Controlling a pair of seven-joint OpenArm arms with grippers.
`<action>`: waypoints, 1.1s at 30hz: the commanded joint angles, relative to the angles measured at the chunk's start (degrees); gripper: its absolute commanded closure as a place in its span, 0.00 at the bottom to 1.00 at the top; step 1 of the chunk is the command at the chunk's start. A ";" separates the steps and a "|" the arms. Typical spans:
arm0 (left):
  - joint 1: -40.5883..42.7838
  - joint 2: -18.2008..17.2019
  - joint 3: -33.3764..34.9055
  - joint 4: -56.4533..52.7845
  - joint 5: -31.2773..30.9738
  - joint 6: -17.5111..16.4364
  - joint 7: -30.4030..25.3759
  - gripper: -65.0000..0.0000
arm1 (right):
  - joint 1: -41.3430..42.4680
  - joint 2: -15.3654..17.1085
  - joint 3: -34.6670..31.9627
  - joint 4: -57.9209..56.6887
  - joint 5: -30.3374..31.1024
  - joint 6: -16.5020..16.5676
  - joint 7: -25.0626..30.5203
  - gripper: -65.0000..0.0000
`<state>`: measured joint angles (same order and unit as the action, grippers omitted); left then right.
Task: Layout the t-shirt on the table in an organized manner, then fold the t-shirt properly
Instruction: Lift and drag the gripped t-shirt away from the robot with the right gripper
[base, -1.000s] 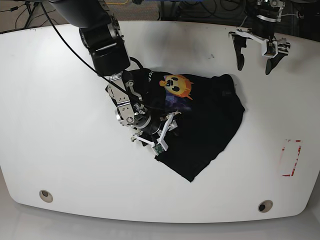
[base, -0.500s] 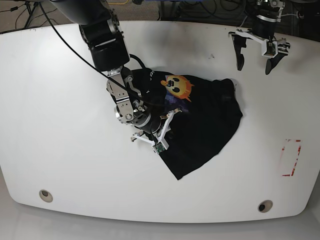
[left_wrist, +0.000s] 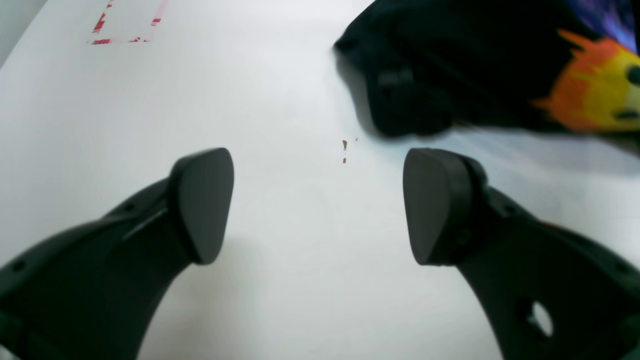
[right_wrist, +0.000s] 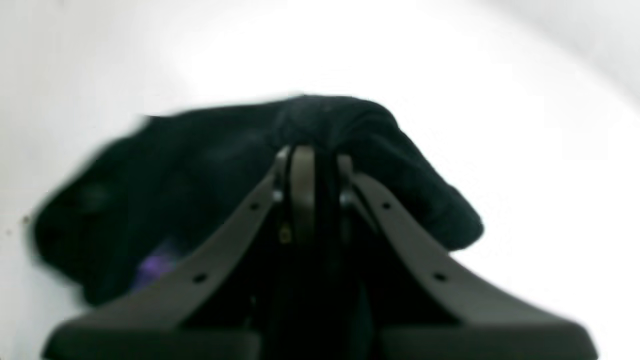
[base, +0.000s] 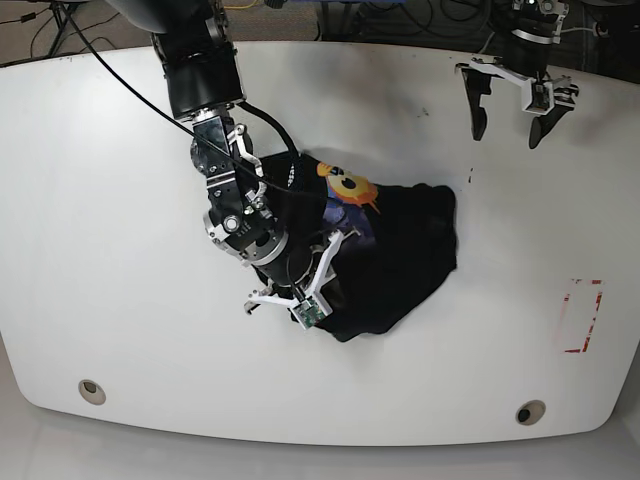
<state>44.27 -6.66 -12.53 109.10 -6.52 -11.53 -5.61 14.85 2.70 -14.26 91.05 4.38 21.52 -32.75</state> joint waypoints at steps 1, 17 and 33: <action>0.70 -1.21 0.45 0.84 -0.38 0.06 -0.24 0.23 | 1.37 1.39 0.15 3.24 0.32 -0.20 2.47 1.00; -4.75 -2.88 11.79 0.84 -0.38 0.06 6.35 0.22 | 9.63 8.16 -0.64 17.57 0.06 -0.20 4.49 0.99; -11.44 -2.97 16.62 1.10 -0.38 0.06 13.12 0.22 | 14.38 12.11 -0.20 22.41 0.58 -0.20 4.40 0.99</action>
<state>32.97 -9.45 4.03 109.08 -6.50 -11.35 8.71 27.51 14.55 -14.76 112.49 4.82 21.91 -29.98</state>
